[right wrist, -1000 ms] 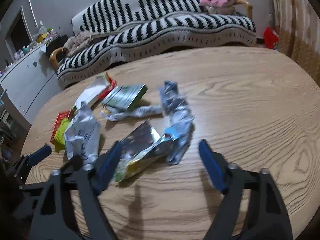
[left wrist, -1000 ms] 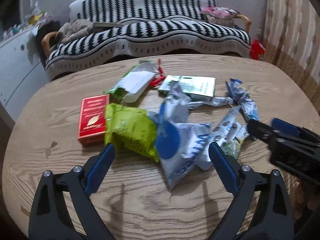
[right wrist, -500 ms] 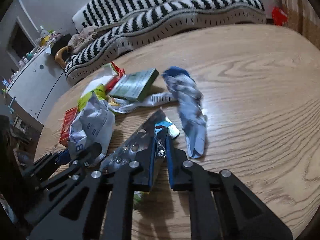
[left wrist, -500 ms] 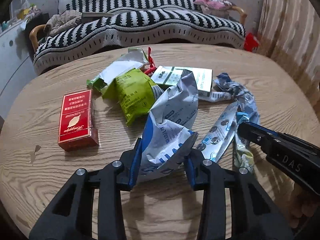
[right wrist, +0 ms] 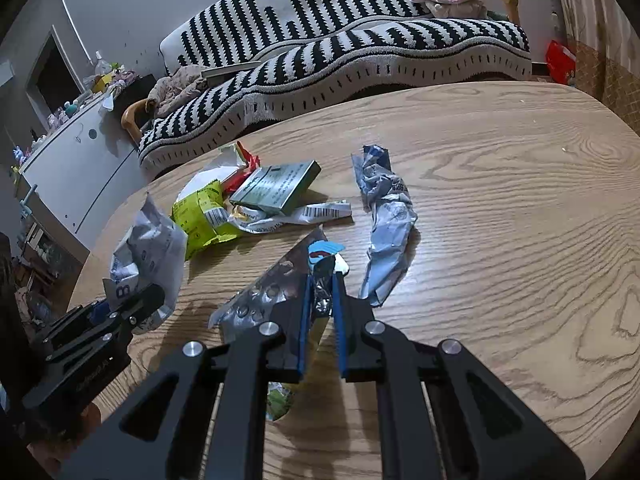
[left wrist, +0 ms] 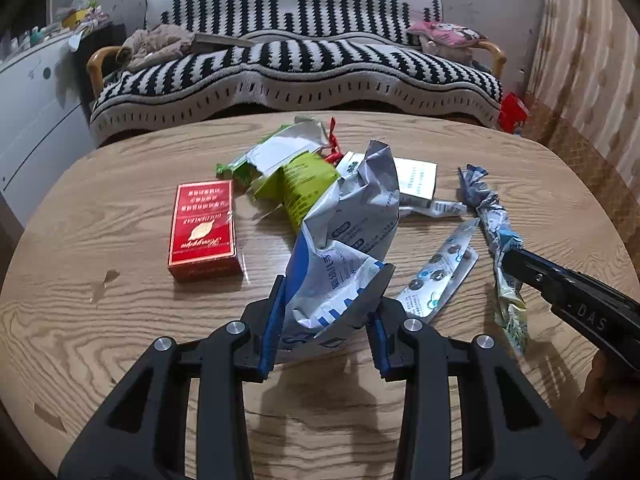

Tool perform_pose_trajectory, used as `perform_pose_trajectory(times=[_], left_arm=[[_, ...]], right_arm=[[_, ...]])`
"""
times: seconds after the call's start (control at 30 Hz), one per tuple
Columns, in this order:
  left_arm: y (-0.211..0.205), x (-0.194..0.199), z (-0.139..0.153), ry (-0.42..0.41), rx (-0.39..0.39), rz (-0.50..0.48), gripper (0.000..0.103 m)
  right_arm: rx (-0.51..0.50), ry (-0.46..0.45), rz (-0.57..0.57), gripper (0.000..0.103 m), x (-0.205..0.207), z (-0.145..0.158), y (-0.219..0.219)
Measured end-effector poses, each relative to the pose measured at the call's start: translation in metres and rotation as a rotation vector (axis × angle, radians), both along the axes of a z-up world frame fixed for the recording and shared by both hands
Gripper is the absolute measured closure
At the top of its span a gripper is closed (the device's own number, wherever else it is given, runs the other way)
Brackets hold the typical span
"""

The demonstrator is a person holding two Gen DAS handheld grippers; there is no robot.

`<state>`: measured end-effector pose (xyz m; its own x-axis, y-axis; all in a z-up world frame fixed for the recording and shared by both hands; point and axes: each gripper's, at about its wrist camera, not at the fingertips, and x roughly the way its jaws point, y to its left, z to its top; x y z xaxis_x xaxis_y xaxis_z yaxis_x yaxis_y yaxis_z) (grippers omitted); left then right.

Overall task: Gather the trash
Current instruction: 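Grasp the blue-white snack bag with left tool while right tool grasps silver wrapper, then carry both items over the black bin and open both tools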

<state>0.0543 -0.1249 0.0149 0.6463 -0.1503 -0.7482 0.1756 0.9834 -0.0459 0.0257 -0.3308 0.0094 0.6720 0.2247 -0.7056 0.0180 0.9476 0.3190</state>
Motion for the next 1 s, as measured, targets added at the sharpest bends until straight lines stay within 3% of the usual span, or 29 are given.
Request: perform_pose_trajectory(times=[0.17,0.4,0.5,0.63,0.8,1.0], left_arm=[[0.004,0.003,0.000,0.003,0.005,0.021,0.067],[0.003,-0.001,0.004,-0.069,0.026,0.064,0.067],[0.007,-0.001,0.006,-0.097,-0.001,0.096,0.067],[0.013,0.001,0.005,-0.053,-0.093,0.088,0.067],[0.007,0.005,0.004,-0.043,0.024,0.107,0.067],[0.006,-0.001,0.008,0.005,-0.020,0.096,0.067]], right_arm=[[-0.003,0.011,0.028,0.092,0.002,-0.002,0.007],[0.002,0.016,0.044,0.092,0.005,-0.003,0.011],[0.009,0.016,0.044,0.091,0.005,-0.003,0.010],[0.013,0.017,0.045,0.092,0.004,-0.003,0.010],[0.011,0.019,0.049,0.092,0.002,-0.002,0.010],[0.034,0.001,0.065,0.091,-0.005,0.008,0.012]])
